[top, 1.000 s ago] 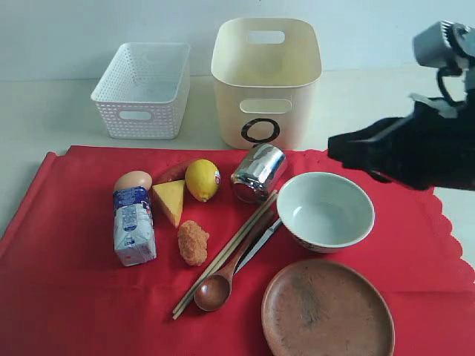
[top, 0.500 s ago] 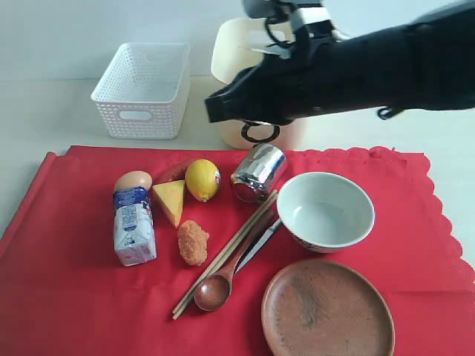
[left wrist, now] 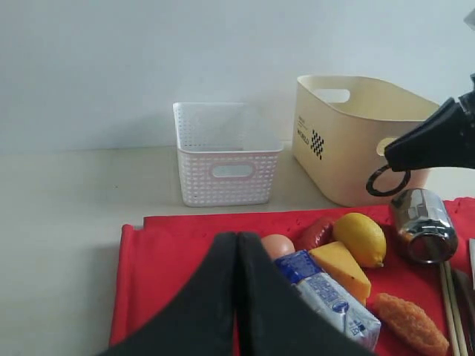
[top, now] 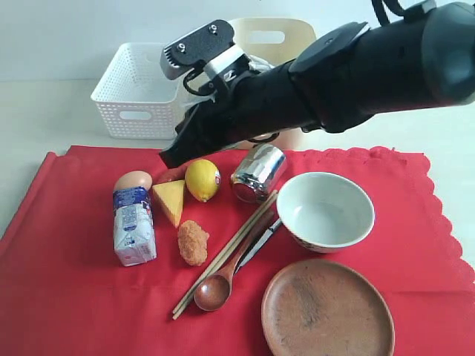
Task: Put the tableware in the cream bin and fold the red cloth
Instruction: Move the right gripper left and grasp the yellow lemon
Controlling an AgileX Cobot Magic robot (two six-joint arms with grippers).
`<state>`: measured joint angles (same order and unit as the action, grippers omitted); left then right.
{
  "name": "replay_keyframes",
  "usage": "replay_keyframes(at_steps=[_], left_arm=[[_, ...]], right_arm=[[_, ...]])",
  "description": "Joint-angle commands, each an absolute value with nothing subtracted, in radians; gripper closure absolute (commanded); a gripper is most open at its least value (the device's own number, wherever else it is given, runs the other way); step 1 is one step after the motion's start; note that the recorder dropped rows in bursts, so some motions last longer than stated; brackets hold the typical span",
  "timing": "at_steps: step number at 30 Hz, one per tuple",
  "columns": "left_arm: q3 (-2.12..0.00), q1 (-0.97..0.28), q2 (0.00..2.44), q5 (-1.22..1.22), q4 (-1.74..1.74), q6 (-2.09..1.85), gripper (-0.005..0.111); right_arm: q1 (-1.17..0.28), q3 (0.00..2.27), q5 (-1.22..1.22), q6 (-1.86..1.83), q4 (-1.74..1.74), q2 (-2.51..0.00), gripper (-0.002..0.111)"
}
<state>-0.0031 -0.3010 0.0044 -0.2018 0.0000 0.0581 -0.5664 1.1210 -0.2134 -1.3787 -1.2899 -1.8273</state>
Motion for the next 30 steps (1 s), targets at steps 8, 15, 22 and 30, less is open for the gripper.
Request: replay_keyframes(at_steps=[8,15,22,30], left_arm=[[0.0,-0.301,0.0,-0.199,-0.01,0.056,0.106],[0.0,-0.301,0.0,-0.199,-0.01,0.056,0.106],[0.0,-0.301,0.0,-0.199,-0.01,0.056,0.106],[0.0,-0.301,0.0,-0.199,-0.01,0.056,0.106]], right_arm=[[-0.569,1.133,-0.132,-1.42,-1.28,-1.837,0.053],[-0.569,1.155,-0.034,-1.42,-1.28,-1.92,0.031],[-0.569,1.218,-0.096,-1.422,-1.28,-2.033,0.031],[-0.569,1.246,-0.048,-1.465,-1.28,-2.123,0.031]])
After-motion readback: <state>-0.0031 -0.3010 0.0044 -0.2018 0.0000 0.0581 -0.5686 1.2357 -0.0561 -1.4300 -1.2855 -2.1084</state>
